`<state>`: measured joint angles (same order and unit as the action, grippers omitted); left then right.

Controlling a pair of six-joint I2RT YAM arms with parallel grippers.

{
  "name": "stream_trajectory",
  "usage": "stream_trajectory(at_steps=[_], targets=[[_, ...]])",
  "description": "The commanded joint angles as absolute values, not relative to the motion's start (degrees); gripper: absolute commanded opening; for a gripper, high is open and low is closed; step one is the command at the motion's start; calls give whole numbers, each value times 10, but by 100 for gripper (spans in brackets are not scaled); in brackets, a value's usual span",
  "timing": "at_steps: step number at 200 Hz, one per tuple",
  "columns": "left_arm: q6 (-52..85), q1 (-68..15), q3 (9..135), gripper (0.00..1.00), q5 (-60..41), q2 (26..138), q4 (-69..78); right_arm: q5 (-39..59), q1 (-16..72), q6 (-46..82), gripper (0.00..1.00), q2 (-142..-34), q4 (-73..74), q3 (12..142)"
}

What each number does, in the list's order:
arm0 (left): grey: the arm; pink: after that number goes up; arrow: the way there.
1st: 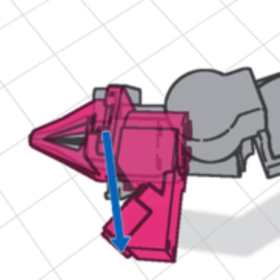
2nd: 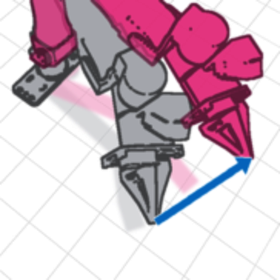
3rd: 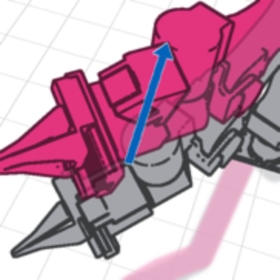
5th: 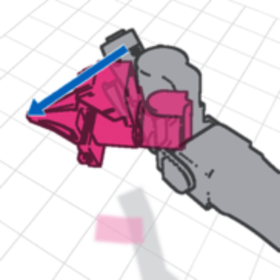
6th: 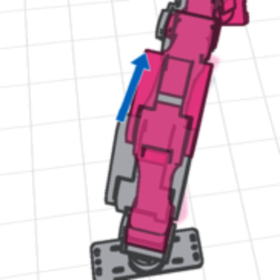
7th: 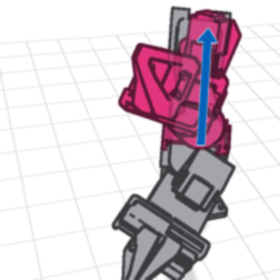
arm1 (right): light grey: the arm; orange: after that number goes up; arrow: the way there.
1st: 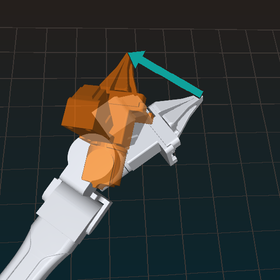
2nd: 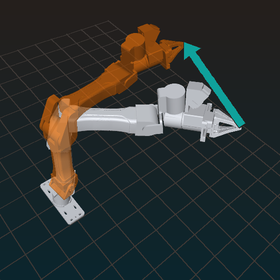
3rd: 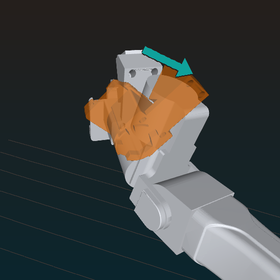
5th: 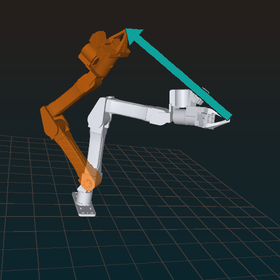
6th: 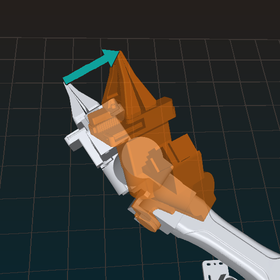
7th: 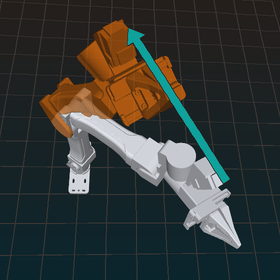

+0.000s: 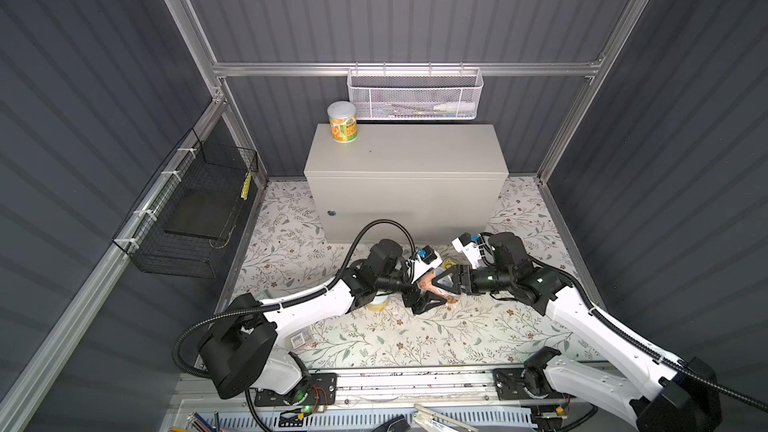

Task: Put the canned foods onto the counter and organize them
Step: 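Close the left gripper around the can held by the right gripper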

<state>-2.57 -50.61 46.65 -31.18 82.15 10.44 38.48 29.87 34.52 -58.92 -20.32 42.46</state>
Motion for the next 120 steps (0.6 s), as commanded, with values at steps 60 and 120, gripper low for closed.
stream_trajectory(at_steps=[60, 120], targets=[[-21, -511, 470, 58, -261, 817, 143, 436, 290, 364, 69, -614, -127, 448], [-1, -510, 468, 52, -213, 796, 147, 423, 288, 388, 98, -614, -90, 413]])
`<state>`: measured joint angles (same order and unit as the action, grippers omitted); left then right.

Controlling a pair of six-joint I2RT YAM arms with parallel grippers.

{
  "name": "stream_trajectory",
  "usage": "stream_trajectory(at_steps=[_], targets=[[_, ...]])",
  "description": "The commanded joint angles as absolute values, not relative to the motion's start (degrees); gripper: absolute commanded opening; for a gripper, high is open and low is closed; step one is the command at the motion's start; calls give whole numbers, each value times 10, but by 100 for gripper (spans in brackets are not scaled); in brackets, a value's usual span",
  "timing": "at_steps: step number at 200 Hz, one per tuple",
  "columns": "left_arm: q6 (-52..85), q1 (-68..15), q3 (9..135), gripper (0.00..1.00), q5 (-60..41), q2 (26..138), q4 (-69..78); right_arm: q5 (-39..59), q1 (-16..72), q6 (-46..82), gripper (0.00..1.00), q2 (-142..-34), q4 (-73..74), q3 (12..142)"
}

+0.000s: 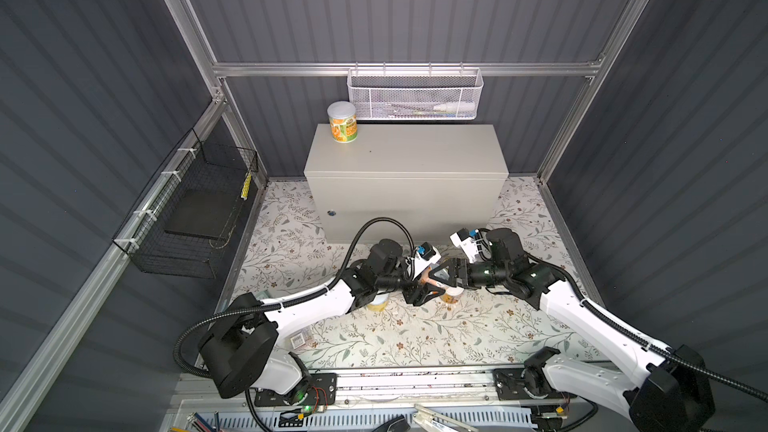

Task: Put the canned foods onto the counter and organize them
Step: 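Close the left gripper around the can held by the right gripper, then open the right gripper and draw it back while the left gripper lifts the can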

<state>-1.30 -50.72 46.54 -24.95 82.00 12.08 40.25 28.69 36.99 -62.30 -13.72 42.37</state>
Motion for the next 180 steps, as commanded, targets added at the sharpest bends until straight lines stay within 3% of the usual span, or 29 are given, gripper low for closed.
stream_trajectory(at_steps=[1, 96, 180], targets=[[-1, -510, 468, 52, -211, 795, 147, 422, 288, 389, 98, -614, -89, 413], [71, -509, 499, 50, -95, 749, 165, 369, 287, 433, 99, -537, -49, 327], [56, -509, 569, 51, 22, 693, 57, 230, 286, 431, 99, -455, -88, 275]])
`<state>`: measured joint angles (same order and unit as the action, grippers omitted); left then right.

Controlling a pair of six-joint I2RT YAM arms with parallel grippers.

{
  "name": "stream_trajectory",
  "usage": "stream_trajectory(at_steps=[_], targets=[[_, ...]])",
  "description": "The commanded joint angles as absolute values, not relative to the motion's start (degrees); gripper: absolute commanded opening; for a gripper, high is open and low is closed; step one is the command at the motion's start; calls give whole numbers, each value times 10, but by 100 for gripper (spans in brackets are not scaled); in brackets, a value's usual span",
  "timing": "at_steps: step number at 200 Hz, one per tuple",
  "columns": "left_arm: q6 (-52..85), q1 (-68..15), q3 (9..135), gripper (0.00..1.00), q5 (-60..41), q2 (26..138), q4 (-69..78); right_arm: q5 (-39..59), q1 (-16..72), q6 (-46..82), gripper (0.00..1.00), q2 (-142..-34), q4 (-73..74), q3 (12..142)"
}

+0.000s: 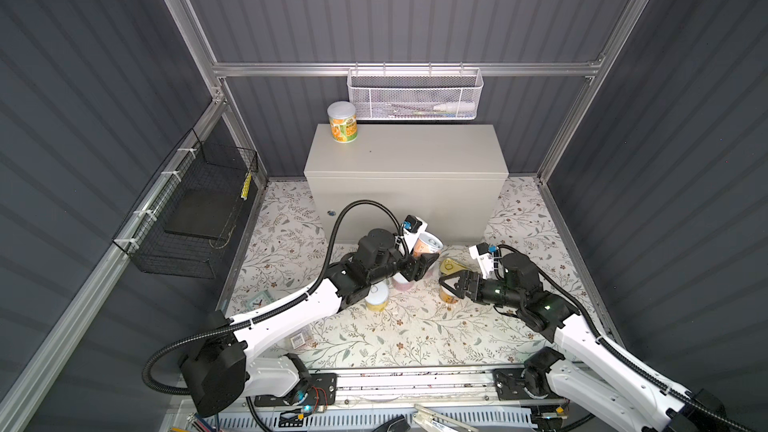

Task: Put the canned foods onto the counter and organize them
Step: 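Open the right gripper and draw it back while the left gripper lifts the can, then raise the can with the left gripper over the cabinet top beside the snack canister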

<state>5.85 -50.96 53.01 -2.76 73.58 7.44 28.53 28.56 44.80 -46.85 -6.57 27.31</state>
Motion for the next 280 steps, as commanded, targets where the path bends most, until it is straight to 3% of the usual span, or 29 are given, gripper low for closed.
stream_trajectory(at_steps=[1, 63, 106, 138, 228, 280], targets=[[56, -510, 570, 51, 24, 692, 55, 228, 286, 430, 99, -454, -89, 276], [12, -507, 673, 51, 158, 661, -79, 121, 285, 357, 99, -421, -105, 286], [8, -476, 797, 51, 170, 710, -166, 108, 285, 312, 99, -411, -119, 310], [28, -406, 869, 51, 161, 731, -192, 96, 285, 276, 99, -410, -114, 309], [-30, -321, 982, 51, 203, 817, -159, 135, 285, 269, 99, -421, -71, 239], [-48, -266, 978, 51, 205, 847, -76, 137, 285, 269, 99, -418, -44, 214]])
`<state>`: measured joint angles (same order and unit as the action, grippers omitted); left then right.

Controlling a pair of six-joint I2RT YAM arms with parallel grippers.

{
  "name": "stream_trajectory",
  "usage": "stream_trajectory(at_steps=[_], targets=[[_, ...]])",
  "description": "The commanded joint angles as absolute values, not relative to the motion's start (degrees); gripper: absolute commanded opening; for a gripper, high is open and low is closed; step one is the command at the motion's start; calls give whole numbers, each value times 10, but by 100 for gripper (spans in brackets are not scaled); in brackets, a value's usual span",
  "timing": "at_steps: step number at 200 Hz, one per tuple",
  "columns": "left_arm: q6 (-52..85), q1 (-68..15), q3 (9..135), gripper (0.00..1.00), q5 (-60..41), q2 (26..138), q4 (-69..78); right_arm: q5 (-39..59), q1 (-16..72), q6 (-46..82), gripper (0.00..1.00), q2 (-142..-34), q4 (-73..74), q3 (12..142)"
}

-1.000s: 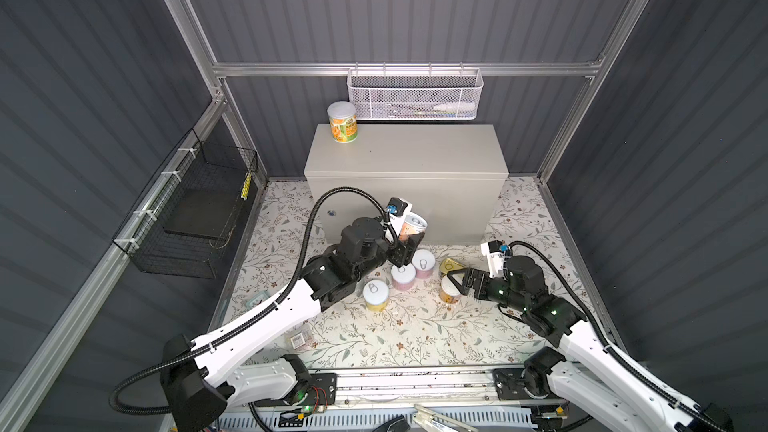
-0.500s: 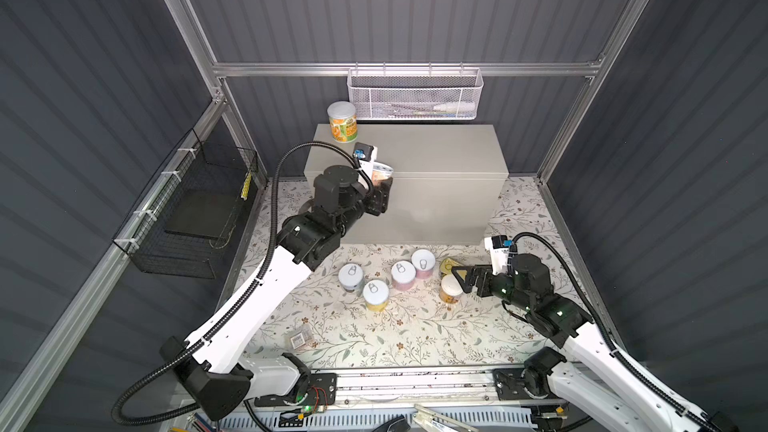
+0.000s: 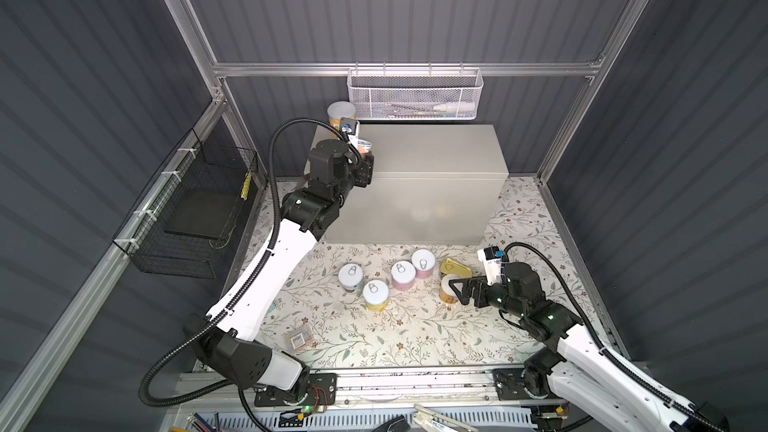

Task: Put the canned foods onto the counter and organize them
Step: 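Raise the can with the left gripper over the cabinet top beside the snack canister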

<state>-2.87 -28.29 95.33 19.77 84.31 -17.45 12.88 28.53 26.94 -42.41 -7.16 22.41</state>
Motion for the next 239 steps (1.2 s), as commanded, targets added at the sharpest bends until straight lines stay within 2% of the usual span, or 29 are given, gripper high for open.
stream_trajectory(at_steps=[1, 63, 118, 131, 144, 147, 191, 239], targets=[[-48, -265, 978, 51, 206, 848, -74, 137, 285, 270, 99, -418, -43, 213], [-38, -220, 962, 50, 189, 908, -25, 139, 286, 260, 99, -407, -50, 200], [-19, -211, 925, 58, 172, 939, 3, 136, 285, 262, 99, -375, -54, 198], [-17, -211, 926, 68, 162, 948, 0, 141, 285, 265, 99, -370, -51, 197], [-16, -211, 928, 98, 146, 955, -4, 141, 285, 269, 99, -366, -49, 194], [-16, -211, 929, 99, 144, 957, -7, 140, 285, 270, 99, -365, -48, 193], [-6, -211, 952, 100, 154, 961, -65, 141, 285, 277, 99, -373, -55, 203], [20, -211, 915, 100, 182, 891, -113, 153, 285, 273, 99, -376, -112, 238]])
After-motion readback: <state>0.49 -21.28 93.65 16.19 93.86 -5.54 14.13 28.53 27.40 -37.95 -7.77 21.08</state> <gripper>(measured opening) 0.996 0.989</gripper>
